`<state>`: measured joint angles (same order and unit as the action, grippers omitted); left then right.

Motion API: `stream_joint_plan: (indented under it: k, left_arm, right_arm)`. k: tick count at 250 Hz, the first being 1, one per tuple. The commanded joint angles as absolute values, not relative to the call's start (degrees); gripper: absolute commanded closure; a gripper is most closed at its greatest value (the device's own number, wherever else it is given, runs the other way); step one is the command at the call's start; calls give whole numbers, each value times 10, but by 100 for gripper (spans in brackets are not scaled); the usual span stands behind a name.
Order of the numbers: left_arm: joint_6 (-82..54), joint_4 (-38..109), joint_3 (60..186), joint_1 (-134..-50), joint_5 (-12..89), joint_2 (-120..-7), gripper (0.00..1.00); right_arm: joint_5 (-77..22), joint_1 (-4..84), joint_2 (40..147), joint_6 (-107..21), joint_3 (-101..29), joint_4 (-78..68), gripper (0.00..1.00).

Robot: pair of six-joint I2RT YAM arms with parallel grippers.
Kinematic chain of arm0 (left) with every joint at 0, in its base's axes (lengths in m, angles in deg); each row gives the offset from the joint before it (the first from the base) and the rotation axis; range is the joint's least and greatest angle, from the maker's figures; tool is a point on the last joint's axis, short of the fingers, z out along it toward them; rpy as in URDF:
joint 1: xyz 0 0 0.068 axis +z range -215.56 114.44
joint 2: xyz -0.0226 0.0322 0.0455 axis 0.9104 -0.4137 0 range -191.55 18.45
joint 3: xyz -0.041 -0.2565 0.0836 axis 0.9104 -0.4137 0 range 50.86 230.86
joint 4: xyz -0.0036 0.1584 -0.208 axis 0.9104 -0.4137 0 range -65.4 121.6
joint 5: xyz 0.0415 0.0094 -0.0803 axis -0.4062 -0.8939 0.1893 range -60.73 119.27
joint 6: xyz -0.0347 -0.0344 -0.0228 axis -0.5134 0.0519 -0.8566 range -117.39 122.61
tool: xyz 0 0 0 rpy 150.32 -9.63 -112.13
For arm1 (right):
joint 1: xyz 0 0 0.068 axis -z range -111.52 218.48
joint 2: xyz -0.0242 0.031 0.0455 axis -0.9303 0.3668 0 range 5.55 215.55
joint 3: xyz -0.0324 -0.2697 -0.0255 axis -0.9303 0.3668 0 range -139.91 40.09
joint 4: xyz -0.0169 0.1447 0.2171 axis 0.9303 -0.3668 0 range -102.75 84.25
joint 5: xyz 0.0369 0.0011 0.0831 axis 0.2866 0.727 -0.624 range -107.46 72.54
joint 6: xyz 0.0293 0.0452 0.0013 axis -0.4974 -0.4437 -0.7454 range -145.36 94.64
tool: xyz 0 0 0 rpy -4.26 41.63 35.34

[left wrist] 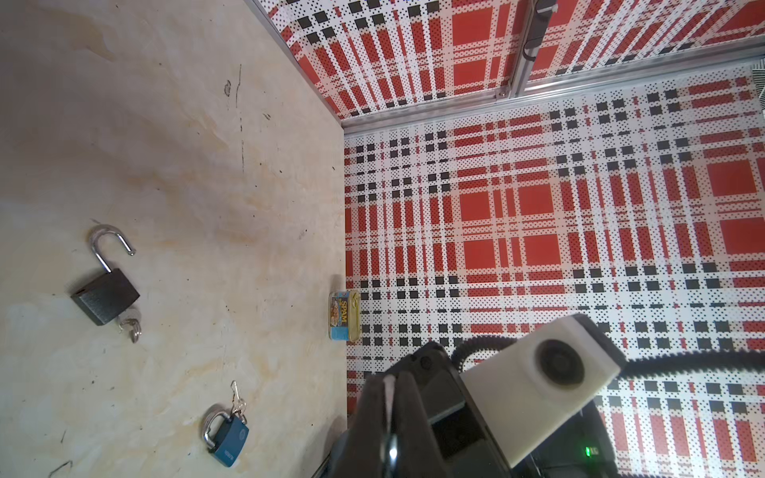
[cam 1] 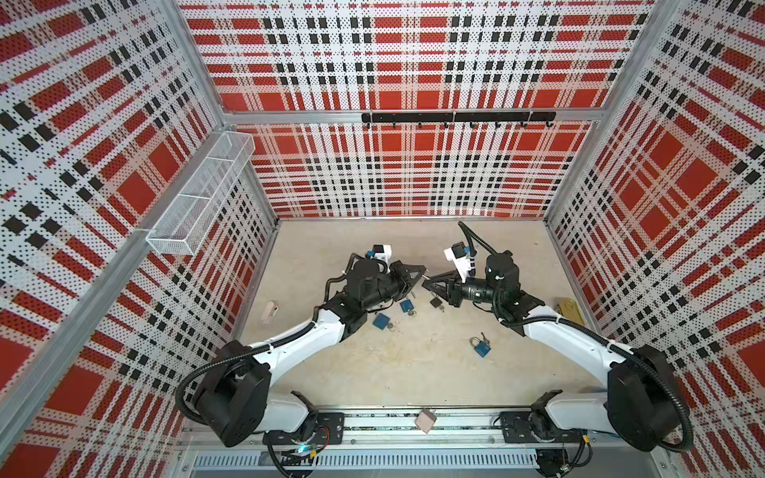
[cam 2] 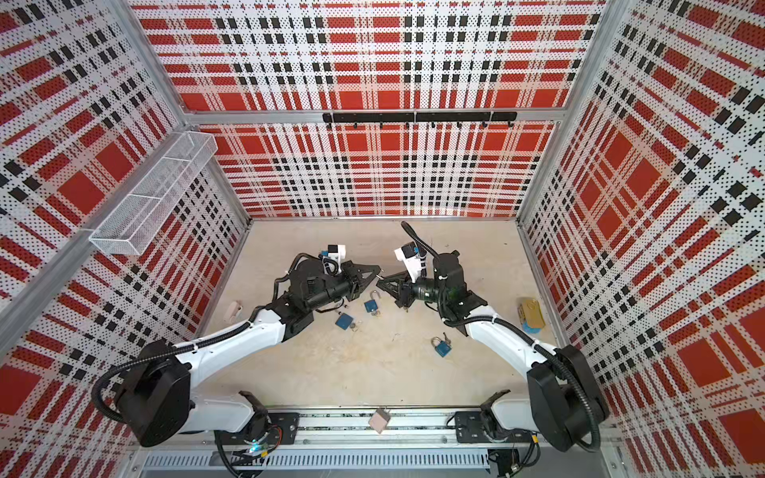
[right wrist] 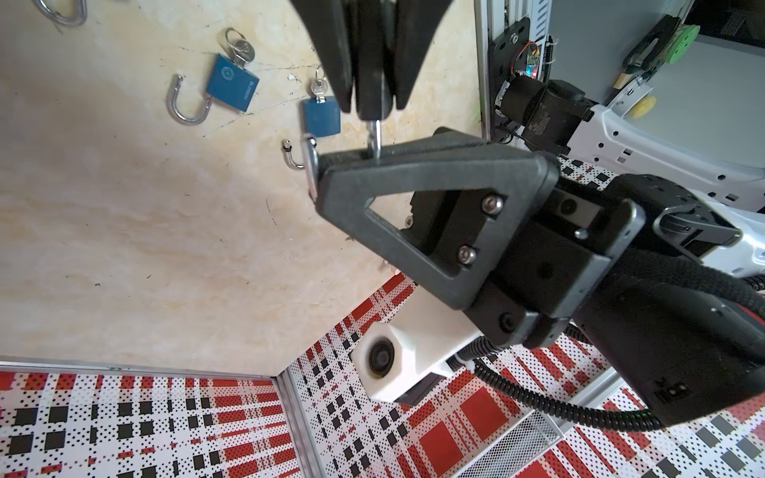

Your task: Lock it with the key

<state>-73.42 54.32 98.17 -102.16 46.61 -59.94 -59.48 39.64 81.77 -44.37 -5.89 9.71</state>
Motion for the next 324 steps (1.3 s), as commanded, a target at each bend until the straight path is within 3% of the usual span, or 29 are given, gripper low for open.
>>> stream_joint_plan:
  k: [1,35,45,64,89,119,152,208,271,324]
  left_arm:
    - [-743,569,979,-1013,460,-584,100]
    - [-732,562,977,-1002,466,-574,100]
    - [-724,552,979,-996,470,-570,91]
    - [-692,512,988,-988,473,-557,62]
    - [-620,414,1013,-981,457,-530,47]
    - [-533,325,1043,-979,442,-506,42]
    - [-459,274,1071,-980,468,-516,41]
    - [-347,191,1133,-1009,504,-566,58]
    - [-323,184,1160,-1012,562,-615,77]
    - [-299,141,1170,-1012,574,-629,81]
  right_arm:
    - [-595,398,822,-444,-75,114,100]
    - [-589,399,817,-436,-81,87,100]
    - [-589,398,815,-433,-84,79,100]
    - [-591,398,812,-425,-91,54,100]
    - [-599,398,806,-418,-95,30,100]
    - [-602,398,801,-406,-102,-4,100]
    - [-622,399,801,-397,-107,-29,100]
    - [-641,398,792,-388,-102,-47,100]
    - [-655,397,787,-390,-104,-49,100]
    - [-648,397,786,-381,-108,-57,100]
